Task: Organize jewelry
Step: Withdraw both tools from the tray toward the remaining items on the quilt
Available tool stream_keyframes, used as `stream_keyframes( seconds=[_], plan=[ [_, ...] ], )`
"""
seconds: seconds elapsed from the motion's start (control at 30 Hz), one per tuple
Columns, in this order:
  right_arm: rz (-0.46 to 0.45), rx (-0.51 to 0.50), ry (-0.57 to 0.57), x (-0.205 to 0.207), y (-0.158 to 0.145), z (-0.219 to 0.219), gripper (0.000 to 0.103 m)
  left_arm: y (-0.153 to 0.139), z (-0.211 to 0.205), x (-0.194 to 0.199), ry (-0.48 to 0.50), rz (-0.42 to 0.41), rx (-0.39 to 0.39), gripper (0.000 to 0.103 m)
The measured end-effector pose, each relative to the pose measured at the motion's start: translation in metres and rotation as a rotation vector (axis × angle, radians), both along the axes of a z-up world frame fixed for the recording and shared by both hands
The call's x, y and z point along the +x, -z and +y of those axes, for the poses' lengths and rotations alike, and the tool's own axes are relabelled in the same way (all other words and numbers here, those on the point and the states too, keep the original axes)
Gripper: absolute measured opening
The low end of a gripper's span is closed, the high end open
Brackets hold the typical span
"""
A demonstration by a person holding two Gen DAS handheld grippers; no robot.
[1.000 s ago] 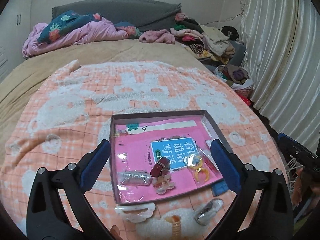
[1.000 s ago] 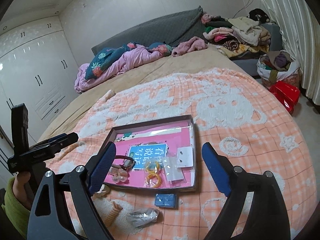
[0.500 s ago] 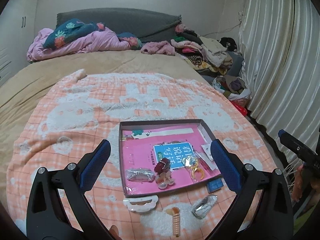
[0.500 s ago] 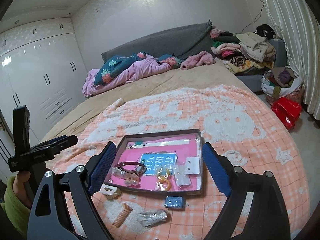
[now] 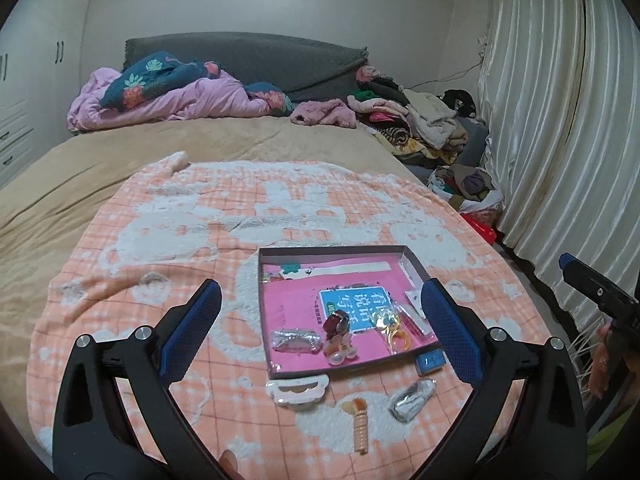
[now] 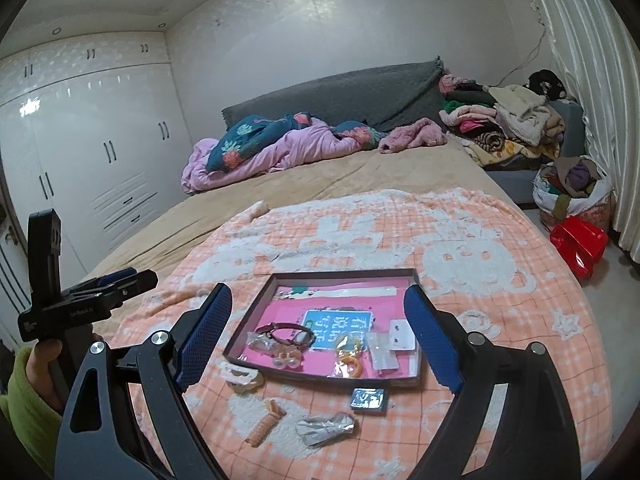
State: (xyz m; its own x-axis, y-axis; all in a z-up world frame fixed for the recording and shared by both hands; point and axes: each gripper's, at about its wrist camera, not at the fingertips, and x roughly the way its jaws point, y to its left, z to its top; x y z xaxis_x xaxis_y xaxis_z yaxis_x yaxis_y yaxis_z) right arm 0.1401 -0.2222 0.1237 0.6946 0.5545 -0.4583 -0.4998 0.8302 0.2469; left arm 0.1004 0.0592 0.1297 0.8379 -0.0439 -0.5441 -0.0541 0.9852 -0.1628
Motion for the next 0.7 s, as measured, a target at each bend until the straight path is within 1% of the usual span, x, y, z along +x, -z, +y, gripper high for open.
stream_keyframes(
  seconds=[0.27,0.4,0.7],
  plan=[
    [0.018,-0.019,-0.006,-0.009,0.008,0.001,0.087,0.012,0.002,-0.020,0.001,0.020,0.007,0.093],
    [0.033,-0.029,-0.003,-0.012,0.016,-0.002,0.087,0.022,0.000,-0.024,0.011,0.046,0.015,0.093],
    [0.107,-0.059,-0.007,-0.012,0.048,-0.006,0.087,0.054,-0.017,-0.028,0.052,0.122,0.027,0.093]
  ],
)
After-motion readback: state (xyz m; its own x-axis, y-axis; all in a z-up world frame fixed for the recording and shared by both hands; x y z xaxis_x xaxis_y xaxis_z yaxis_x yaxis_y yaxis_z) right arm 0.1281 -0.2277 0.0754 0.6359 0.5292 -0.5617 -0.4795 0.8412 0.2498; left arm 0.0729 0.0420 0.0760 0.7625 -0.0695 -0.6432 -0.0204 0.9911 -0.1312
